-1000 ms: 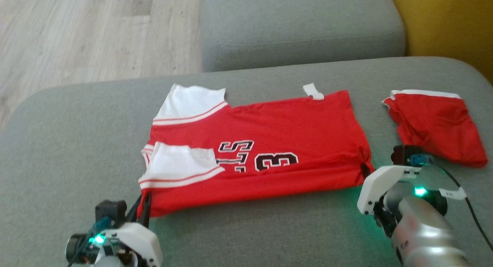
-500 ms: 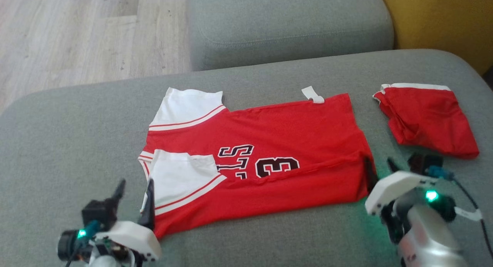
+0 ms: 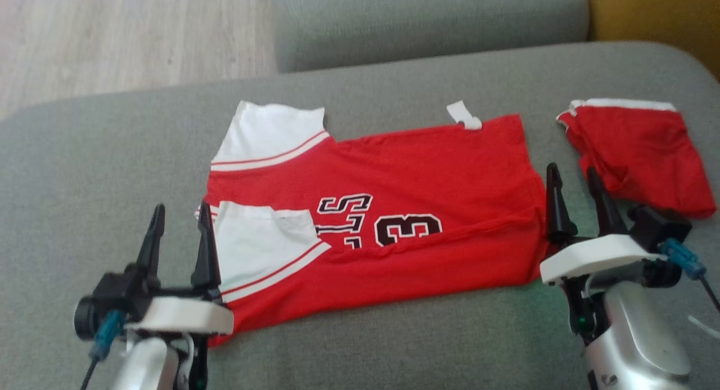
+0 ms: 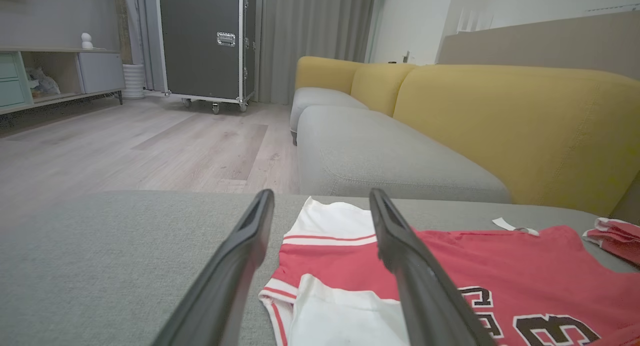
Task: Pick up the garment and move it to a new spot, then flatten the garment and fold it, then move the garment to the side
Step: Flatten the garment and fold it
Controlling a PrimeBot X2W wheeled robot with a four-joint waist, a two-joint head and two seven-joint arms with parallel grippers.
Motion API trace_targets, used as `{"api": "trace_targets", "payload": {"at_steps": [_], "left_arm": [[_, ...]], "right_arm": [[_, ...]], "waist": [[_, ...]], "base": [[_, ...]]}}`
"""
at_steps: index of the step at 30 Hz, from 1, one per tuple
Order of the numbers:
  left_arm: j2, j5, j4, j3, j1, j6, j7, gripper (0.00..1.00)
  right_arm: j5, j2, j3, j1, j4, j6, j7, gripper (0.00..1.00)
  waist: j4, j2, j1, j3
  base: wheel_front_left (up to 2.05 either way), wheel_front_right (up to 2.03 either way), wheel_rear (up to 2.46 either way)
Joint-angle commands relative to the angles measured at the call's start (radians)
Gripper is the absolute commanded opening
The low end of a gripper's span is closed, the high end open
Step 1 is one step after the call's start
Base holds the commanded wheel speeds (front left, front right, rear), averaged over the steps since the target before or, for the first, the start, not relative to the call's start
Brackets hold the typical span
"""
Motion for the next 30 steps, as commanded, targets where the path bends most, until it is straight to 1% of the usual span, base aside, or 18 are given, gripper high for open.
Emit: {"api": "trace_targets", "payload": {"at_steps": [1,3,5,7,8,9,11,14,16,18,22,23,26,30], "left_arm": [[0.017,0.011,-0.019,0.035,-0.083,-0.011,-0.01,1.0],[0.034,0.024,0.004,0.021,-0.132,-0.032,0.0,1.0],[0.063,0.041,0.043,0.003,-0.202,-0.055,0.046,1.0],[0.092,0.052,0.079,-0.017,-0.291,-0.091,0.106,1.0],[0.109,0.057,0.097,-0.032,-0.342,-0.118,0.137,1.0],[0.109,0.057,0.097,-0.032,-0.342,-0.118,0.137,1.0],[0.146,0.066,0.14,-0.061,-0.444,-0.154,0.203,1.0],[0.191,0.053,0.227,-0.118,-0.591,-0.183,0.339,1.0],[0.218,0.022,0.29,-0.145,-0.681,-0.188,0.424,1.0],[0.243,-0.008,0.343,-0.18,-0.759,-0.19,0.486,1.0],[0.302,-0.057,0.418,-0.288,-0.86,-0.19,0.592,1.0],[0.327,-0.083,0.45,-0.331,-0.896,-0.19,0.619,1.0],[0.351,-0.109,0.497,-0.382,-0.933,-0.19,0.659,1.0],[0.373,-0.131,0.544,-0.419,-0.972,-0.19,0.655,1.0]], "right_arm": [[0.0,0.0,0.025,-0.027,-0.059,-0.001,-0.015,1.0],[-0.007,0.0,0.019,-0.038,-0.082,-0.001,-0.016,1.0],[-0.015,0.0,0.01,-0.055,-0.102,-0.001,-0.015,1.0],[-0.024,0.0,0.005,-0.077,-0.122,-0.001,-0.009,1.0],[-0.031,0.0,0.001,-0.09,-0.131,-0.001,-0.003,1.0],[-0.031,0.0,0.001,-0.09,-0.131,-0.001,-0.003,1.0],[-0.043,0.0,0.001,-0.115,-0.144,-0.001,0.009,1.0],[-0.056,0.0,0.011,-0.151,-0.163,-0.001,0.024,1.0],[-0.059,0.0,0.017,-0.175,-0.176,-0.001,0.031,1.0],[-0.058,0.0,0.021,-0.198,-0.187,-0.001,0.041,1.0],[-0.049,0.0,0.036,-0.233,-0.207,-0.001,0.056,1.0],[-0.051,0.0,0.04,-0.24,-0.216,-0.001,0.059,1.0],[-0.054,0.0,0.042,-0.242,-0.227,-0.001,0.065,1.0],[-0.047,0.0,0.046,-0.233,-0.249,-0.001,0.074,1.0]], "waist": [[-0.003,-0.0001,-0.0001,0.043],[-0.007,-0.0001,-0.0001,0.075],[-0.014,-0.0001,-0.0001,0.108],[-0.026,-0.0001,-0.0001,0.148],[-0.033,-0.0001,-0.0001,0.171],[-0.033,-0.0001,-0.0001,0.171],[-0.051,-0.0001,-0.0001,0.21],[-0.075,-0.0001,-0.0001,0.262],[-0.093,-0.0001,-0.0001,0.294],[-0.11,-0.0001,-0.0001,0.323],[-0.137,-0.0001,-0.0001,0.369],[-0.145,-0.0001,-0.0001,0.383],[-0.154,-0.0001,-0.0001,0.399],[-0.164,-0.0001,-0.0001,0.417]], "base": [[0.0,0.0,0.0],[0.0,0.0,0.0],[0.0,0.0,0.0],[0.0,0.0,0.0],[0.0,0.0,0.0],[0.0,0.0,0.0],[0.0,0.0,0.0],[0.0,0.0,0.0],[0.0,0.0,0.0],[0.0,0.0,0.0],[0.0,0.0,0.0],[0.0,0.0,0.0],[0.0,0.0,0.0],[0.0,0.0,0.0]]}}
